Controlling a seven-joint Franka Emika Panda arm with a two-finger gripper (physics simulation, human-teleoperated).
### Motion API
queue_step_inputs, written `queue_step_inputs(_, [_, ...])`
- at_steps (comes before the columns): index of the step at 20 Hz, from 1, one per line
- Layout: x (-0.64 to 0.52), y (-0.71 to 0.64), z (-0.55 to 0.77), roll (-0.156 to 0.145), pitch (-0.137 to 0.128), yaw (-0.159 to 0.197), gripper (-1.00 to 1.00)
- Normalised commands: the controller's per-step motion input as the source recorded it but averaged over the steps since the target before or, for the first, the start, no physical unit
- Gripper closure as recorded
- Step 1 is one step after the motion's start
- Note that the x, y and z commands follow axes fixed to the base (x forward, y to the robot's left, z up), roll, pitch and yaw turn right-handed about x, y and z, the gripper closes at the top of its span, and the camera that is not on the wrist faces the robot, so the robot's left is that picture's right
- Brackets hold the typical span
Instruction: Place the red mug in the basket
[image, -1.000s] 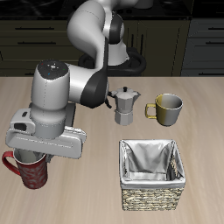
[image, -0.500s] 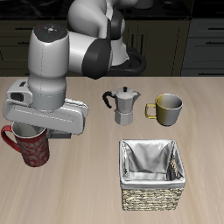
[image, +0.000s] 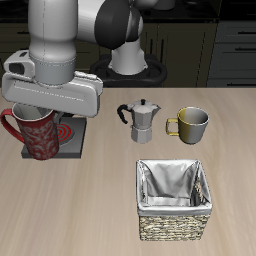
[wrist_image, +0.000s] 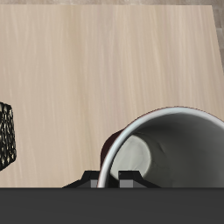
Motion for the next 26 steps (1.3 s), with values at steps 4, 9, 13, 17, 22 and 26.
queue_step_inputs(4, [-0.21,0.07,0.39,-0.019,-0.048,0.02,1.0])
queue_step_inputs(9, [-0.15,0.07,0.3,-0.002,-0.034,0.01,1.0])
queue_step_inputs(13, [-0.29,0.35,0.66,-0.015,-0.074,-0.018,1.0])
queue_step_inputs(17, [-0.03,0.35,0.24,0.018,-0.025,0.007,1.0])
queue_step_inputs(22, [-0.06,0.46,0.26,0.042,-0.031,0.01,1.0])
queue_step_inputs(26, [-0.08,0.37,0.21,0.029,-0.03,0.019,1.0])
